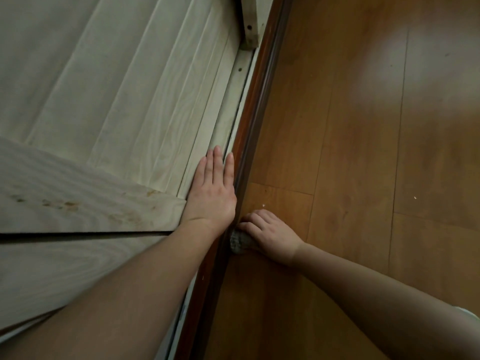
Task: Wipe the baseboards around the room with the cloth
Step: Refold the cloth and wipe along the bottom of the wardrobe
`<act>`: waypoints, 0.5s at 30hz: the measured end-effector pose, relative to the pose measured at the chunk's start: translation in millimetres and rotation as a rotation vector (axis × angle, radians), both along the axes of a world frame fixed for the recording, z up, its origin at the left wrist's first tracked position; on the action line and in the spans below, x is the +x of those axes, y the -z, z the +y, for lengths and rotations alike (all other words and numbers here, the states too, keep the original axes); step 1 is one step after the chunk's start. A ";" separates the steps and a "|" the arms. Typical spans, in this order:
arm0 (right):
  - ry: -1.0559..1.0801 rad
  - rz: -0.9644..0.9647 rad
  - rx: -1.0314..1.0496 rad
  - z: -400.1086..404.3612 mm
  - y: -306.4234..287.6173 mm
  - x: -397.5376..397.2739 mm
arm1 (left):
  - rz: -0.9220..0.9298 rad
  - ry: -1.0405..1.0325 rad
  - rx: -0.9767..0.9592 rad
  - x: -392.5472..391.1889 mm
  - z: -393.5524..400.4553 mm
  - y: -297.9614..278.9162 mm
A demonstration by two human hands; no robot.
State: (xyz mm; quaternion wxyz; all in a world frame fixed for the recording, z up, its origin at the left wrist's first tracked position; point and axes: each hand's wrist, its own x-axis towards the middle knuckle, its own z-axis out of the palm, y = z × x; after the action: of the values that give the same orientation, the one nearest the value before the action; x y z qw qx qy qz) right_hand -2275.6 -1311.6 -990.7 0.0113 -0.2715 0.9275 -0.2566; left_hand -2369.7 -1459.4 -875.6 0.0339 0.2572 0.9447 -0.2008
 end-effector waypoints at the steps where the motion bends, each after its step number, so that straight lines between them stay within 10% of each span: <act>1: -0.023 0.004 0.009 3.6 0.1 -6.4 | -0.006 -0.001 0.001 0.0 -0.2 0.0; 15: 0.155 -0.097 0.119 69.4 -19.0 -129.5 | -0.037 -0.017 -0.008 -1.4 1.9 -3.7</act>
State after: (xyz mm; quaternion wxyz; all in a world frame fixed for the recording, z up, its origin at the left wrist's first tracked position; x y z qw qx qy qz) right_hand -2405.1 -1242.2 -971.8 0.0523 -0.1848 0.9577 -0.2142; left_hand -2371.1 -1457.6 -872.0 0.0543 0.2528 0.9451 -0.1996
